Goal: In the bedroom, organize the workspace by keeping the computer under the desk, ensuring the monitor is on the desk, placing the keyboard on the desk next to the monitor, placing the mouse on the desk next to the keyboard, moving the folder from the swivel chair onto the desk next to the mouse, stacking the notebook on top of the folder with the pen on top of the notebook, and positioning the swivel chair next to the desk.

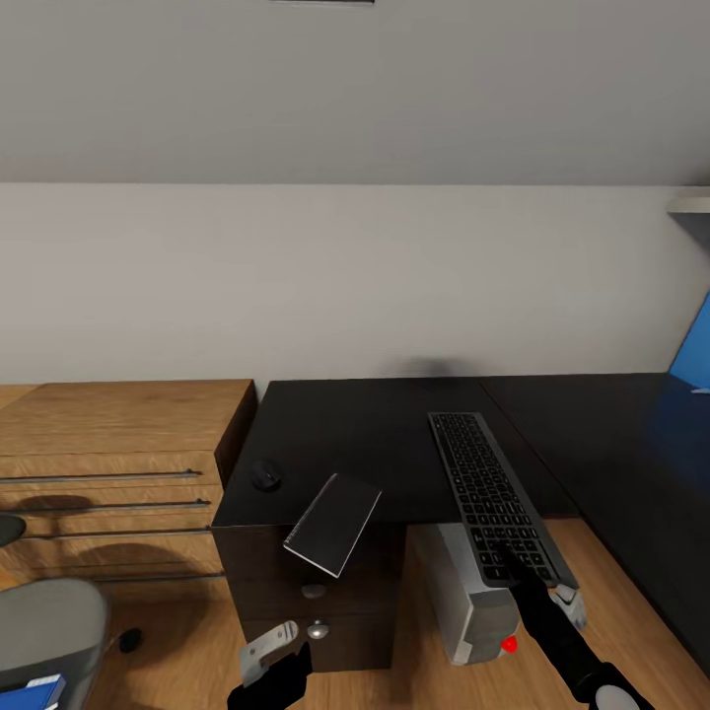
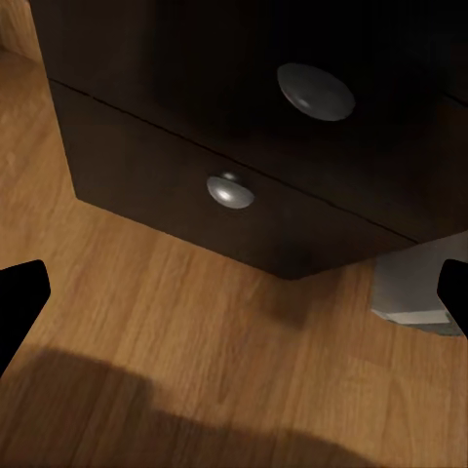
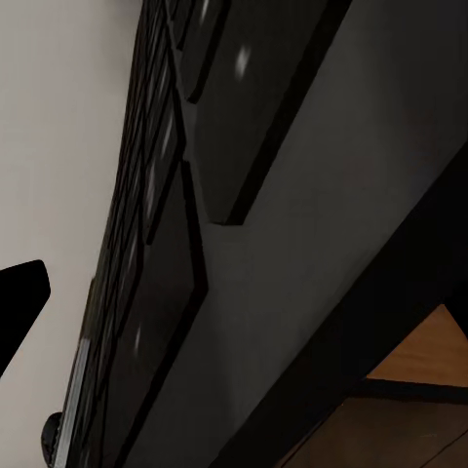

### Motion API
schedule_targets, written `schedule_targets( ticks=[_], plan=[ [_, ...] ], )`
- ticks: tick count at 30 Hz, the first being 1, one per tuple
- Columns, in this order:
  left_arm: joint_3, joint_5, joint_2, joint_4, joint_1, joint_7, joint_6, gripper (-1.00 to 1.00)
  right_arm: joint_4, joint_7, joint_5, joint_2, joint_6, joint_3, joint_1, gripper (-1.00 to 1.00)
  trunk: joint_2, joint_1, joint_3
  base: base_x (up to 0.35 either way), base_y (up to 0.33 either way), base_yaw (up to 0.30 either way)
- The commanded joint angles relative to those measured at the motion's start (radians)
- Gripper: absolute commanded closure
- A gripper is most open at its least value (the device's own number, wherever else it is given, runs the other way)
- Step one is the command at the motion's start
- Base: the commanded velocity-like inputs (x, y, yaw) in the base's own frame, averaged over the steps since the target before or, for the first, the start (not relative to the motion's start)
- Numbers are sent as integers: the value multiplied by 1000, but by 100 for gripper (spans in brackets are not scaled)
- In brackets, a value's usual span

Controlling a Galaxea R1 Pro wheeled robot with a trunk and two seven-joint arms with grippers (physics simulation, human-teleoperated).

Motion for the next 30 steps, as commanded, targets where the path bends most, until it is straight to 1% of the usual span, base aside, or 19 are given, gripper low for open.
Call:
schedule_targets(
  ticks=[1,4,5,19,28,30],
  plan=[
    [-2,2,1,-2,0,6,4,-100,0,2,-10,0,8,-2,0,-100,0,0,-1,1,0,0],
    [-2,2,1,-2,0,6,4,-100,0,2,-10,1,8,-2,0,-100,0,0,-1,0,0,0],
    [-2,2,1,-2,0,6,4,-100,-1,2,-10,1,7,-2,0,100,0,0,-1,0,0,0],
    [-2,2,1,-2,0,7,4,-100,-2,2,-11,0,7,-2,0,100,0,0,-1,0,0,0],
    [-2,2,1,-2,0,8,3,-100,-9,0,-11,0,8,-3,0,100,63,-35,27,0,0,0],
    [-2,2,1,-2,0,8,3,-100,-28,-5,-11,0,8,-4,0,100,77,-42,34,0,0,0]
  ],
)
